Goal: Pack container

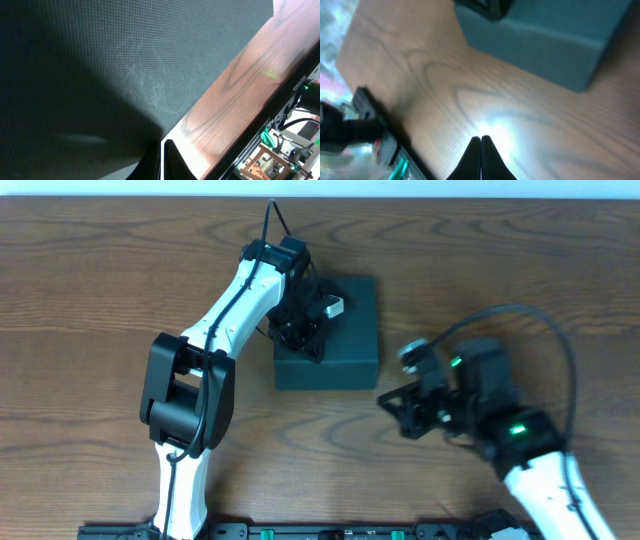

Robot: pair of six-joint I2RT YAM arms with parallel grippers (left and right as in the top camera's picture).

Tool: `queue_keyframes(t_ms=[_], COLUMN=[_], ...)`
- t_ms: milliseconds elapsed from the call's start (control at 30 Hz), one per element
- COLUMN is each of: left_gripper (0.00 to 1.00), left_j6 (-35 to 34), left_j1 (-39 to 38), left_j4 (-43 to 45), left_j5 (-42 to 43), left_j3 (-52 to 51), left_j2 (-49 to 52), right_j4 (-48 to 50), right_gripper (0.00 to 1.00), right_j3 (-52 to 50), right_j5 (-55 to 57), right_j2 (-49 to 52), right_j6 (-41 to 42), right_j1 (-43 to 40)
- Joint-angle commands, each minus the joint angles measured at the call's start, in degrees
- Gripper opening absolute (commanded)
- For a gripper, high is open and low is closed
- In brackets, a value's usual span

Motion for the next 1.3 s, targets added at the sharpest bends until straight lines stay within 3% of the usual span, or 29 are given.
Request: queue_keyframes(t_ms=[0, 100, 500, 967, 1133, 1267], left_gripper=[0.06, 0.06, 0.06, 0.06, 0.06, 0.06], left_j6=[0.5, 0.5, 0.5, 0.0, -0.6, -0.8], left_j1=[-0.2, -0.2, -0.2, -0.2, -0.1, 0.1], left_j4=[0.5, 0.5, -0.4, -0.8, -1.3, -2.3], left_j5=[-0.7, -0.7, -0.7, -0.6, -0.8, -0.8], left_j3=[-0.9, -0.9, -0.9, -0.9, -0.9, -0.9], left_j2=[-0.6, -0.6, -0.6, -0.7, -2.3, -9.4], right_j4=[10.4, 27.3, 54.2, 61.4, 60.6, 53.3], right_gripper=[0.01, 0.02, 0.02, 0.02, 0.01, 0.02], right_j3=[-8.5, -15.3, -14.8, -11.8, -11.8, -11.8], right_j5=[6.4, 13.5, 18.8, 25.3, 14.9, 7.4], right_j2=[0.3, 3.2, 29.2, 32.4, 31.8, 26.0], right_j6=[16.1, 22.6, 23.8, 21.6, 21.4, 21.4], right_j1=[5.0, 9.1, 10.0, 8.2, 8.3, 8.3])
